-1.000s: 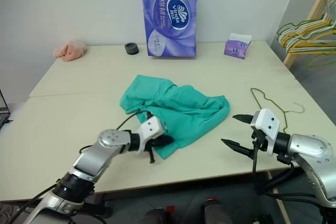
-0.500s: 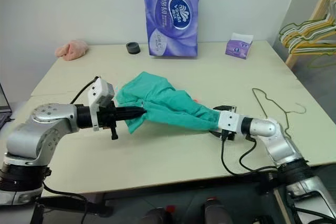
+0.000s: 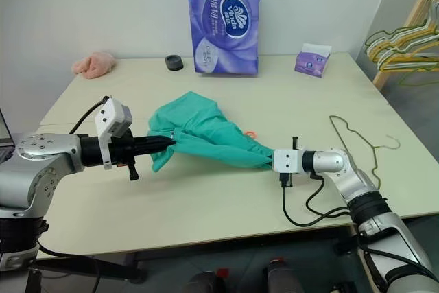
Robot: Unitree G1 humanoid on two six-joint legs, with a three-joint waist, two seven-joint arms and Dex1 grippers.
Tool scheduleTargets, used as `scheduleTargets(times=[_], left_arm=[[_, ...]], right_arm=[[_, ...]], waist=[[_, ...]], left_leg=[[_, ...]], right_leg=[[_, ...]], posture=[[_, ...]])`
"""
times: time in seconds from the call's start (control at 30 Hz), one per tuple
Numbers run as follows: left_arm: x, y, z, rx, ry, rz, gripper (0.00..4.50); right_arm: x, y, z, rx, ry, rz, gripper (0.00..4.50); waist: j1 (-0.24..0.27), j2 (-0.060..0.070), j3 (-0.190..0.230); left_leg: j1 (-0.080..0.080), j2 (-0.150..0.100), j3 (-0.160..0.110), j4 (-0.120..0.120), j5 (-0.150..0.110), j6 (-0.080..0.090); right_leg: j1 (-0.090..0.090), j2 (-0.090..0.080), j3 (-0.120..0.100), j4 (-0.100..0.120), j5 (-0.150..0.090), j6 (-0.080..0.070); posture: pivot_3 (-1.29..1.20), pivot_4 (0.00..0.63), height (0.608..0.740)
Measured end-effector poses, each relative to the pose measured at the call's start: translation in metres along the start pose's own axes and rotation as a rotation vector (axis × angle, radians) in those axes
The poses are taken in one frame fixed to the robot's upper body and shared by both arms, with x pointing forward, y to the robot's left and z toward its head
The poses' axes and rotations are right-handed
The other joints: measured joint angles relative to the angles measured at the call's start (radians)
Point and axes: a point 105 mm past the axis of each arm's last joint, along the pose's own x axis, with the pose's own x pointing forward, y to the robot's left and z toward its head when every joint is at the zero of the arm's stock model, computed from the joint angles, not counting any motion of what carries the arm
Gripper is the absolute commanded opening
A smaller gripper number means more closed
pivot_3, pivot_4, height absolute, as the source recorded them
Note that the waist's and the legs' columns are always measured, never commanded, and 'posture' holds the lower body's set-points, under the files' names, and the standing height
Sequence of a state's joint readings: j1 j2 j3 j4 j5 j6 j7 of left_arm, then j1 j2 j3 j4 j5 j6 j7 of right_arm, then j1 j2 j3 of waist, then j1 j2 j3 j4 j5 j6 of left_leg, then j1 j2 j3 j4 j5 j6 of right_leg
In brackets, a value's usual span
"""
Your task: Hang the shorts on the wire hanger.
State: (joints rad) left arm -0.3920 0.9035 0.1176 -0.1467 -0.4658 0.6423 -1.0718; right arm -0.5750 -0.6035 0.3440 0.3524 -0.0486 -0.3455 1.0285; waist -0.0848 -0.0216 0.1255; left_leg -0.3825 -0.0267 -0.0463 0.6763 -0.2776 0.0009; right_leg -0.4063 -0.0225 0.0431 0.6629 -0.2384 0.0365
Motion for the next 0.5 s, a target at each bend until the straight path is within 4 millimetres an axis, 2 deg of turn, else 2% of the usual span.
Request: scheduleTargets(times=[0.13, 0.23, 0.33, 0.4, 0.47, 0.5], left_arm=[[-0.001, -0.005, -0.008, 0.021, 0.049, -0.079, 0.0], [0.016, 0.001, -0.015, 0.088, 0.087, -0.125, 0.0], [0.053, 0.028, -0.01, 0.191, 0.076, -0.081, 0.0], [0.077, 0.051, 0.001, 0.239, 0.062, -0.001, 0.0], [0.097, 0.076, 0.025, 0.294, 0.044, 0.129, 0.0], [0.1, 0.087, 0.042, 0.341, 0.032, 0.197, 0.0]], right_arm=[[-0.023, 0.002, 0.017, 0.143, -0.034, 0.116, 0.01], [-0.042, -0.009, 0.026, 0.339, -0.06, 0.17, 0.01], [-0.047, -0.06, 0.022, 0.42, -0.037, 0.055, 0.01], [-0.051, -0.109, 0.013, 0.421, 0.04, -0.125, 0.01], [-0.058, -0.153, 0.006, 0.312, 0.183, -0.309, 0.01], [-0.06, -0.169, 0.009, 0.234, 0.236, -0.376, 0.01]], waist=[[0.004, 0.0, 0.0], [0.014, 0.001, 0.0], [0.021, 0.001, 0.0], [0.023, 0.001, 0.001], [0.023, 0.001, 0.001], [0.019, -0.001, -0.001]], left_leg=[[0.0, 0.0, 0.0, 0.0, 0.0, 0.0], [0.001, -0.001, -0.001, 0.001, 0.0, 0.0], [0.001, -0.001, 0.003, 0.002, 0.001, 0.001], [-0.001, -0.001, 0.004, 0.002, 0.001, 0.0], [-0.005, -0.002, 0.005, 0.002, 0.001, -0.001], [-0.014, -0.001, 0.006, 0.002, 0.003, -0.004]], right_leg=[[0.001, 0.0, -0.001, 0.0, 0.0, 0.0], [0.002, 0.0, -0.003, 0.0, 0.001, -0.001], [0.001, 0.003, -0.003, 0.0, 0.003, -0.005], [-0.002, 0.004, -0.003, 0.0, 0.003, -0.005], [-0.007, 0.0, -0.002, 0.0, 0.004, -0.005], [-0.016, -0.001, -0.001, 0.001, 0.004, -0.005]], posture=[[-0.09, 0.078, 0.74], [-0.1, 0.079, 0.74], [-0.11, 0.076, 0.74], [-0.12, 0.075, 0.74], [-0.13, 0.071, 0.74], [-0.13, 0.069, 0.74]])
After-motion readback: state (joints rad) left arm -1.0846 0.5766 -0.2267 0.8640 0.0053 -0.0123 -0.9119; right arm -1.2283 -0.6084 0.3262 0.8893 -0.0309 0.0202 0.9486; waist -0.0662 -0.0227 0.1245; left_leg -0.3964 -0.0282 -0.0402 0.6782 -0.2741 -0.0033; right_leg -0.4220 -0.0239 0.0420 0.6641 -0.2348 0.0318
